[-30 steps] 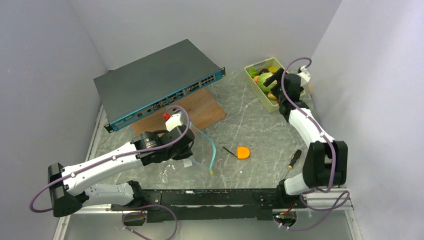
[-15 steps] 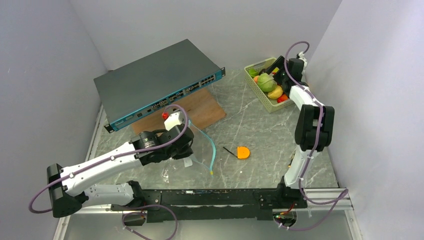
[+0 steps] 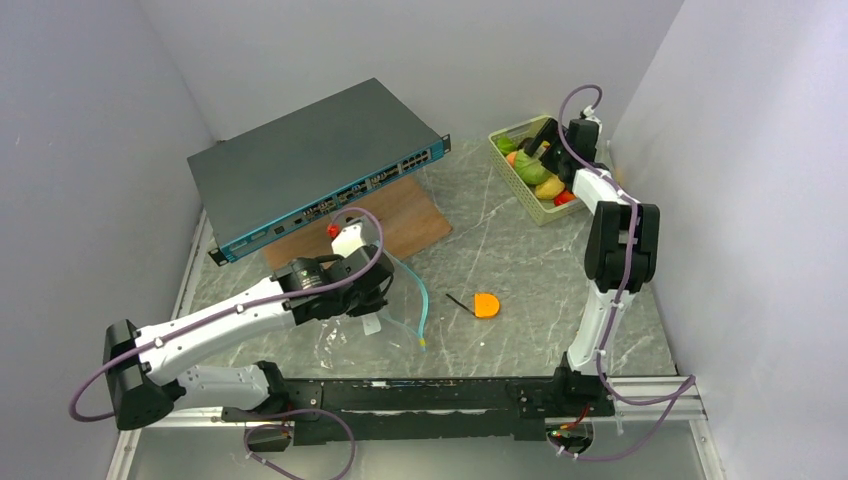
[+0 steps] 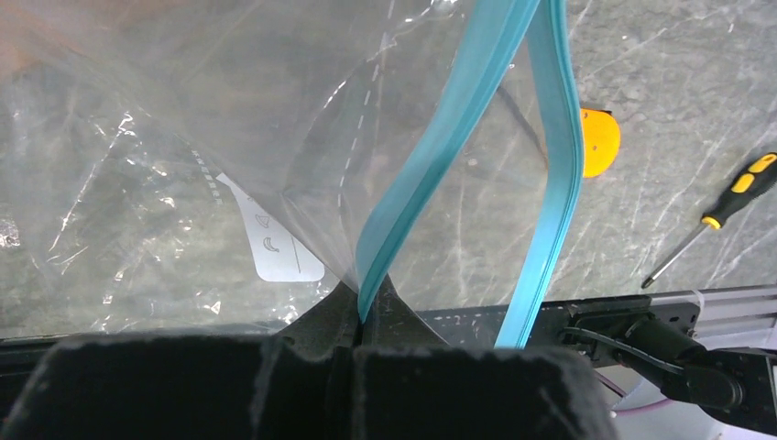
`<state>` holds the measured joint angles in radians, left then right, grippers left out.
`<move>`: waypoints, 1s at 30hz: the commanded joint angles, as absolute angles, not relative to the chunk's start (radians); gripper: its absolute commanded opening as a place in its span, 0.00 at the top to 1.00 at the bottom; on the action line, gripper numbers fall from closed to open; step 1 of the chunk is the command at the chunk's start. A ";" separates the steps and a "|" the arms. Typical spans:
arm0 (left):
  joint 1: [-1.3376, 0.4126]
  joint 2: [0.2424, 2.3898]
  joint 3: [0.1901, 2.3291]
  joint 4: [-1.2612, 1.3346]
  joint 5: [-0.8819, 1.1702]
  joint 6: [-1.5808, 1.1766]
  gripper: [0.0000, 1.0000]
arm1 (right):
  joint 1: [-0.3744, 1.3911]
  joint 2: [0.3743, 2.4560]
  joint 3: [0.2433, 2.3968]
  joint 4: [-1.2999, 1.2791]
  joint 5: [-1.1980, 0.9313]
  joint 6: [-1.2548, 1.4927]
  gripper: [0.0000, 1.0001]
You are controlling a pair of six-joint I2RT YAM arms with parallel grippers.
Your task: Place the food in the zip-top bag and seal the zipper
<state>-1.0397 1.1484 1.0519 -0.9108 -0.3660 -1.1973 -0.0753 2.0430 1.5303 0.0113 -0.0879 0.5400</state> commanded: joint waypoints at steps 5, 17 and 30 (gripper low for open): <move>-1.029 1.139 1.082 -0.927 -0.371 -1.226 1.00 | -0.036 2.056 1.537 0.020 -0.082 0.505 0.04; -1.020 1.053 0.975 -0.823 -0.329 -1.250 1.00 | -0.024 2.079 1.619 0.019 -0.083 0.545 0.69; -0.994 1.089 0.994 -0.791 -0.265 -1.134 1.00 | -0.024 1.995 1.714 -0.101 -0.032 0.498 1.00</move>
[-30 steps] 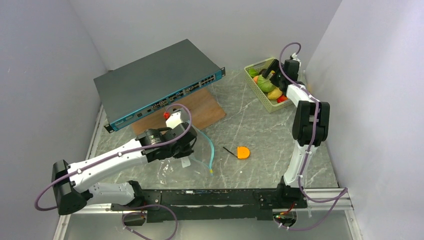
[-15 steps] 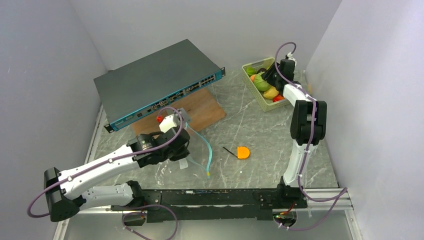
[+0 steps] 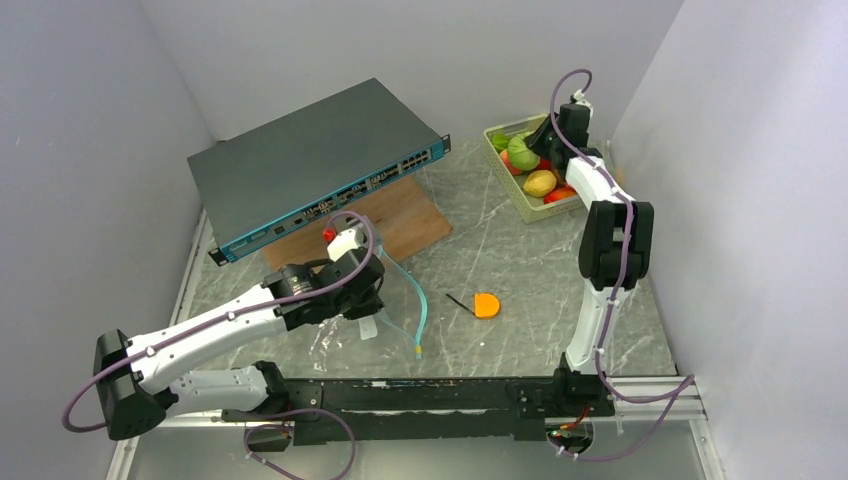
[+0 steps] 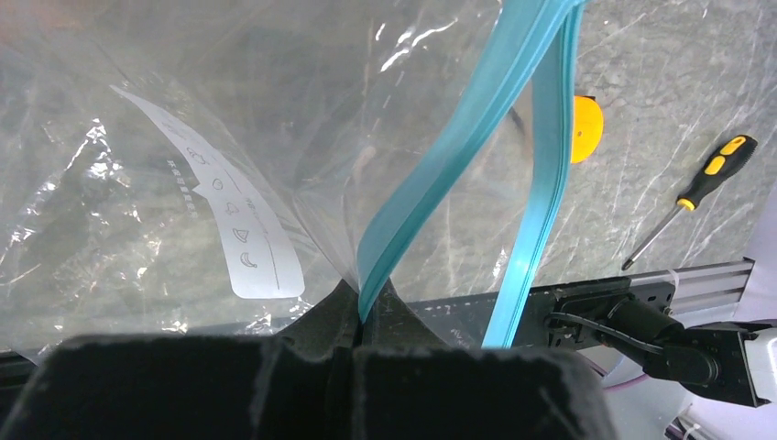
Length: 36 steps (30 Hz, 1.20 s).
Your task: Place the food in the zip-top bag and seal the zipper
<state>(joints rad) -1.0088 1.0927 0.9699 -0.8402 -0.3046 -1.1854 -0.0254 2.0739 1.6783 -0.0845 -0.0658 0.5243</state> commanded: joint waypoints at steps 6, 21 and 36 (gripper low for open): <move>-0.976 1.104 1.016 -0.774 -0.227 -1.084 1.00 | -0.024 1.877 1.605 -0.090 -0.041 0.504 1.00; -0.969 1.078 0.954 -0.678 -0.186 -1.036 1.00 | 0.242 1.368 1.028 0.070 -0.142 0.623 1.00; -0.969 1.018 0.853 -0.568 -0.183 -1.119 1.00 | 0.523 0.694 0.655 -0.129 -0.231 0.384 1.00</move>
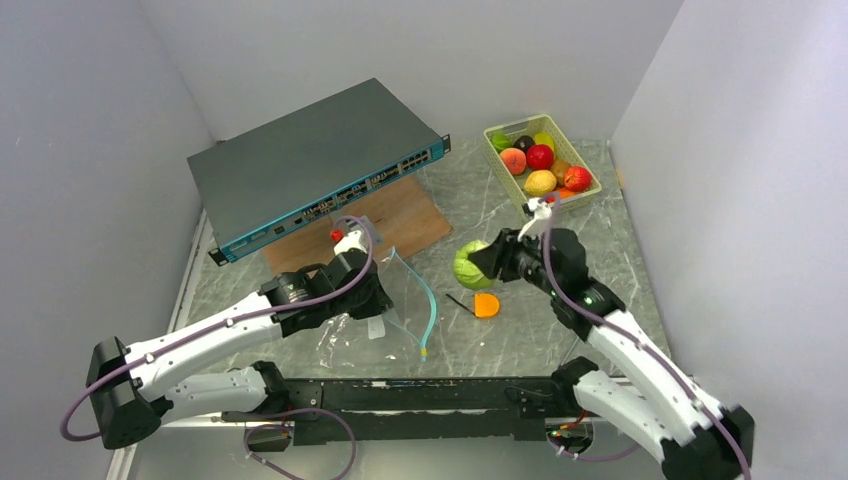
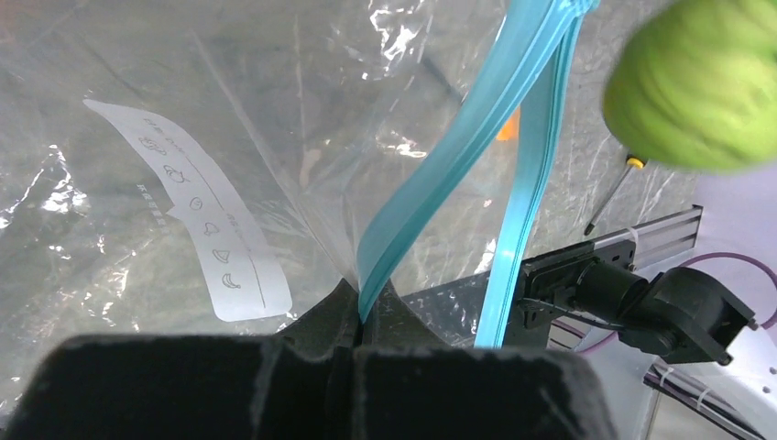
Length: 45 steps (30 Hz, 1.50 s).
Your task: Place the food in the zip-top bag and seal the zipper
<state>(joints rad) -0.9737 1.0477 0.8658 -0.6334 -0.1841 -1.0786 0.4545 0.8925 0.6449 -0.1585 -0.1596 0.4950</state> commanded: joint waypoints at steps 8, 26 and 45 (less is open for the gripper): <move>-0.969 0.988 0.818 -0.507 -0.164 -1.148 1.00 | 0.643 0.715 0.638 0.157 -0.529 0.393 1.00; -0.970 0.964 0.859 -0.503 -0.043 -1.060 1.00 | 0.919 0.894 0.618 0.271 -0.059 0.351 1.00; -0.969 0.888 0.832 -0.486 -0.057 -1.067 1.00 | 1.037 0.977 0.687 0.157 0.043 0.208 0.74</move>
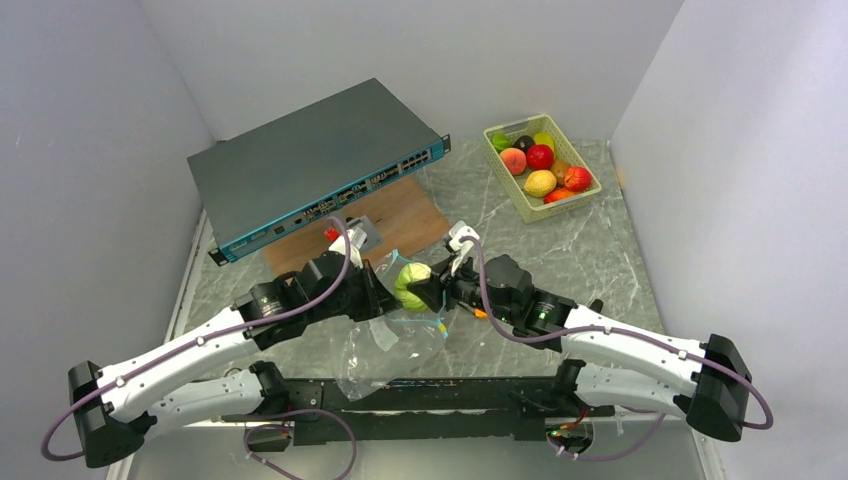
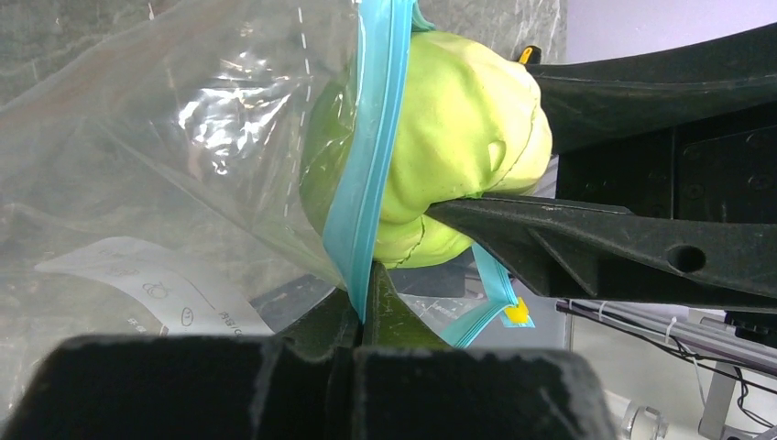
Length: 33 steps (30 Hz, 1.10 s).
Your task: Place the food in the zip-top bag and seal the zipper
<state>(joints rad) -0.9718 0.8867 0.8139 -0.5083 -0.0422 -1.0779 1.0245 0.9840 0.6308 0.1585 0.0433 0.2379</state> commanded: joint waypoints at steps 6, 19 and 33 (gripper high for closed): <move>-0.969 0.886 0.833 -0.485 -0.070 -1.071 1.00 | 1.037 0.961 0.696 0.101 0.025 0.235 0.27; -0.970 0.840 0.794 -0.479 -0.087 -1.095 1.00 | 1.033 0.940 0.739 0.021 -0.008 0.282 0.10; -0.969 0.937 0.766 -0.468 -0.097 -1.090 1.00 | 0.877 0.921 0.607 0.021 0.050 0.520 0.13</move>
